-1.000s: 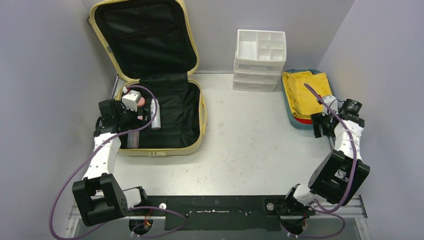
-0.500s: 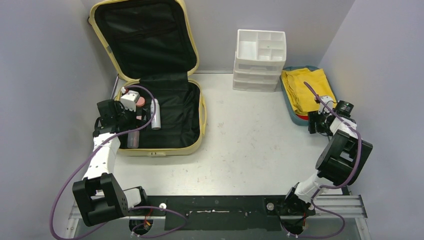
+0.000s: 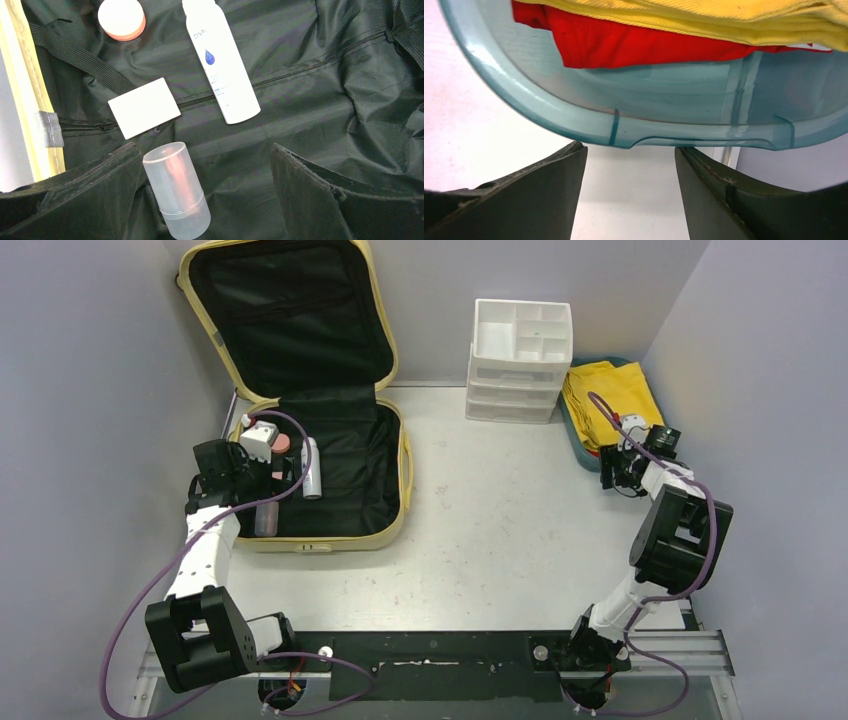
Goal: Open, take out, and arrange the luggage
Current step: Move the bin to the corner of the board, then adjust the storage box at the center of the board.
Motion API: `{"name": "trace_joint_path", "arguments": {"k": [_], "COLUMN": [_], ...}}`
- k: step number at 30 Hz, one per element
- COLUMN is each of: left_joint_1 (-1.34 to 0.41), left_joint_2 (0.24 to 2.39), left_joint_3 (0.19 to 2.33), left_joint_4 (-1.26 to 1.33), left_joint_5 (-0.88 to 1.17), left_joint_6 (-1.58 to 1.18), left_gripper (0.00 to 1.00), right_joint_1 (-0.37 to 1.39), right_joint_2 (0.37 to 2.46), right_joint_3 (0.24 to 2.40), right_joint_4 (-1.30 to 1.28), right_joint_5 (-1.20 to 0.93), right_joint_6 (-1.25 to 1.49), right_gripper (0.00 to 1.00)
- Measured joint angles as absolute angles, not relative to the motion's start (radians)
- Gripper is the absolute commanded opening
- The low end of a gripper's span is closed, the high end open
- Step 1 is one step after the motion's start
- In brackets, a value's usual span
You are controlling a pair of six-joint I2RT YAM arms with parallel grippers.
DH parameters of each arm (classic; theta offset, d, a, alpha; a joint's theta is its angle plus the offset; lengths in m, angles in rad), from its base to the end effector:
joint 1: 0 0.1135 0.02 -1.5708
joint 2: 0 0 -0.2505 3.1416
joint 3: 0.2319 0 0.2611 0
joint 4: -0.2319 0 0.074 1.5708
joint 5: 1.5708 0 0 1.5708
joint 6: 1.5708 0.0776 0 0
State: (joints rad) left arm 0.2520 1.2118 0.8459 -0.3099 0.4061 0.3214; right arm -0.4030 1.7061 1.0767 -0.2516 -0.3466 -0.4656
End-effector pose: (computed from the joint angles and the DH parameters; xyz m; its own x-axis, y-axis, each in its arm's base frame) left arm 0.3021 0.0461 0.2223 -0.5528 0.1573 -0.8183 0.2572 0.9663 0.0120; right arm 0.3673 -0.1279 0.1473 -0.7104 -0.1562 -0.6863 -0.1667 0.9847 -0.0516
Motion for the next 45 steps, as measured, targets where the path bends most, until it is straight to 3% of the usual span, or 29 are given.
{"name": "trace_joint_path", "arguments": {"k": [14,21,27,34,39,45], "left_joint_1": [0.263,0.27,0.27,0.281,0.304,0.318], "left_joint_2": [1.212,1.214,1.215,1.215,1.214,1.214], "left_joint_3": [0.846,0.846,0.846,0.84,0.84,0.839], "left_joint_4": [-0.31,-0.31,-0.31,-0.31,-0.31,-0.31], "left_joint_5": [0.417,0.426,0.428,0.431,0.436,0.442], "left_joint_6": [0.321,0.317,0.317,0.317,0.317,0.316], "left_gripper": [0.97,0.97,0.97,0.97,0.97,0.97], "right_joint_1": [-0.39,-0.345,-0.273,-0.152,-0.087,-0.044], "right_joint_2": [1.758,1.526,1.435,1.657,1.877,1.987], "right_joint_3": [1.177,1.253,1.417,1.606,1.762,1.843], "right_joint_4": [-0.352,-0.503,-0.374,-0.176,-0.149,-0.152], "right_joint_5": [-0.377,-0.536,-0.538,-0.401,-0.32,-0.223], "right_joint_6": [-0.423,-0.411,-0.242,-0.061,0.012,0.037], "right_gripper": [0.64,0.66,0.65,0.63,0.61,0.6]}}
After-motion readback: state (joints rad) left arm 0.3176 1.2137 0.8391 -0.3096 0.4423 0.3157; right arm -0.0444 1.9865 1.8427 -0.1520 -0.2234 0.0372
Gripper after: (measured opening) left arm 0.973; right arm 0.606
